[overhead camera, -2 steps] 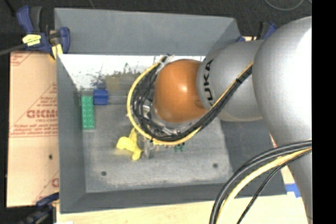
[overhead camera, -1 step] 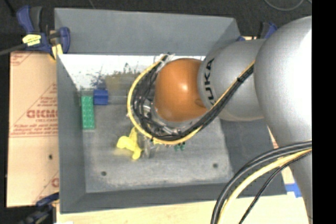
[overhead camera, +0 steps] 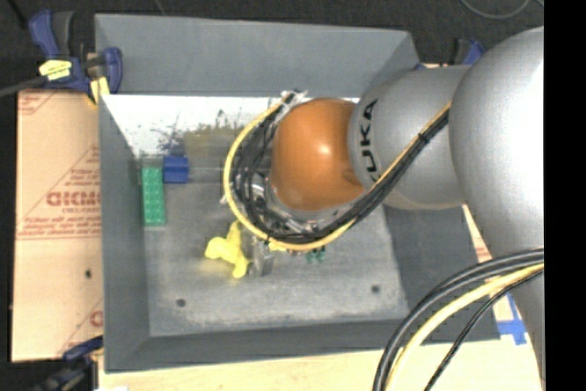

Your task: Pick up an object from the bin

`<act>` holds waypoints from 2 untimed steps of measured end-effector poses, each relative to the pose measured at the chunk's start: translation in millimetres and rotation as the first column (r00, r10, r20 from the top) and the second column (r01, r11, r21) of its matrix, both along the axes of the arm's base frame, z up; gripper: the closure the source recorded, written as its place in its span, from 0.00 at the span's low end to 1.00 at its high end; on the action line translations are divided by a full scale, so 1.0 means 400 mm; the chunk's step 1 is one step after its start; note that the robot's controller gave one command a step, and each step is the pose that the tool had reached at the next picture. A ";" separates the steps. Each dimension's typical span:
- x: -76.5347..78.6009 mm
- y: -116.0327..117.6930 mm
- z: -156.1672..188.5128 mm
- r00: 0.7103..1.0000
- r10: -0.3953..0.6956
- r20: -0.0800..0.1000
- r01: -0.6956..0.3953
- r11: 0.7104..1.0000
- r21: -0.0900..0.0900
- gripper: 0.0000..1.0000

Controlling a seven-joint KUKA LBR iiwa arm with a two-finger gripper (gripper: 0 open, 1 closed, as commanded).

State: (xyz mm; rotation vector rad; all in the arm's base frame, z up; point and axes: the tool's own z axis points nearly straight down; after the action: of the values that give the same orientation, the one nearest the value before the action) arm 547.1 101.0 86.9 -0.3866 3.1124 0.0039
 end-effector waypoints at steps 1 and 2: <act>0.002 0.000 0.039 1.000 -0.001 0.003 0.001 1.000 0.000 1.00; 0.003 0.000 0.071 1.000 -0.002 0.004 0.002 1.000 0.000 1.00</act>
Offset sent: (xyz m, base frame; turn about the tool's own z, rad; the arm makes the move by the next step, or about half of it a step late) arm 0.0000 0.0001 0.0599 0.0000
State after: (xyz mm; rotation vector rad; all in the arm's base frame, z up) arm 548.2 100.9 115.3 -0.3827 3.1089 0.0035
